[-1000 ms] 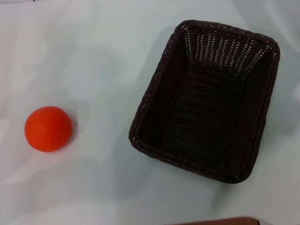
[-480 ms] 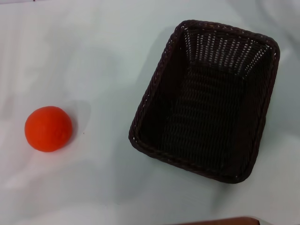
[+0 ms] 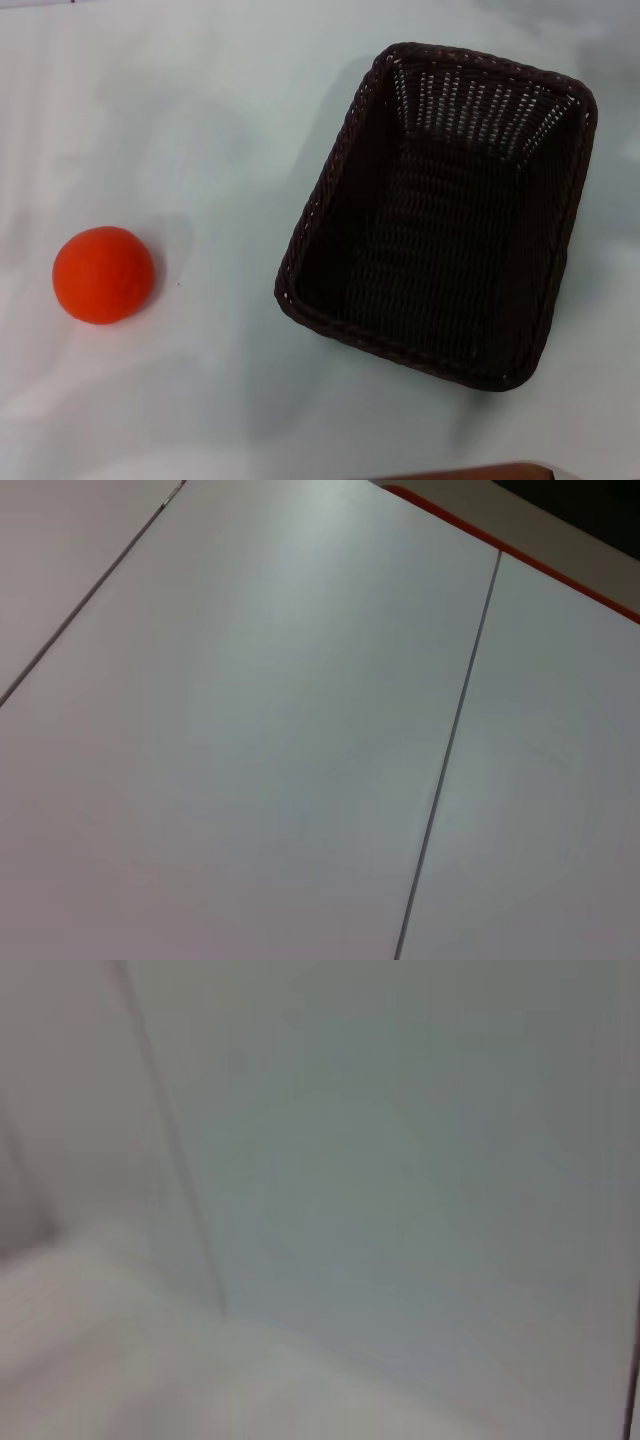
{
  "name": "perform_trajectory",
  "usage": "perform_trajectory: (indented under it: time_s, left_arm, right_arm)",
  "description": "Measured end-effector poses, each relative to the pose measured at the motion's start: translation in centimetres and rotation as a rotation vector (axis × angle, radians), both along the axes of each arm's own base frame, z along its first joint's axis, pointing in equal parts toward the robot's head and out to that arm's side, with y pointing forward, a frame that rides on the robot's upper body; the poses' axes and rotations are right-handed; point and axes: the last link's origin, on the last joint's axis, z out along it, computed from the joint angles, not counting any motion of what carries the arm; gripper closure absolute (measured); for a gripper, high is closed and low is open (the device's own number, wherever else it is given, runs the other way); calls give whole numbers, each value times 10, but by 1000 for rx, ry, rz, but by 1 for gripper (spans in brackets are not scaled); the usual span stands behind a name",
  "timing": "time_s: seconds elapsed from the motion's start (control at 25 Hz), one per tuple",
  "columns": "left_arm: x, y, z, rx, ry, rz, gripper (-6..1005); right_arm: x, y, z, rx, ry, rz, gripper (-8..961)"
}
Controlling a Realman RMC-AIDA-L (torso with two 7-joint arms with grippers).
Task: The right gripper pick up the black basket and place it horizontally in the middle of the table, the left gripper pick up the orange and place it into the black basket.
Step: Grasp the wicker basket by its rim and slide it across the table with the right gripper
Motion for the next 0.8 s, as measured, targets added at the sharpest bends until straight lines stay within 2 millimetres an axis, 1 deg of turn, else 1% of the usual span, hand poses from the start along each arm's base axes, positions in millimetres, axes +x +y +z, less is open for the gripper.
perform_trajectory:
  time_s: [0.16, 0.24, 0.32, 0.48, 0.64, 0.8]
  left_arm:
    - [0, -1, 0, -2, -2, 0, 406]
    - [0, -1, 0, -2, -2, 0, 406]
    - [-1, -2, 0, -2, -2, 1, 408]
    - [-2, -3, -1, -3, -5, 5, 412]
    - [-2, -4, -2, -5, -8, 8, 416]
    - [-2, -4, -2, -9, -8, 5, 420]
  right_arm:
    - [-24, -1, 8, -131, -181, -51, 149]
    - [-32, -1, 9, -161, -230, -83, 142]
    - [-35, -1, 10, -177, -275, -114, 135]
    - [-35, -1, 7, -210, -377, -161, 121]
    - [-32, -6, -6, -291, -518, -170, 107]
    - [-32, -10, -18, -330, -551, -158, 28]
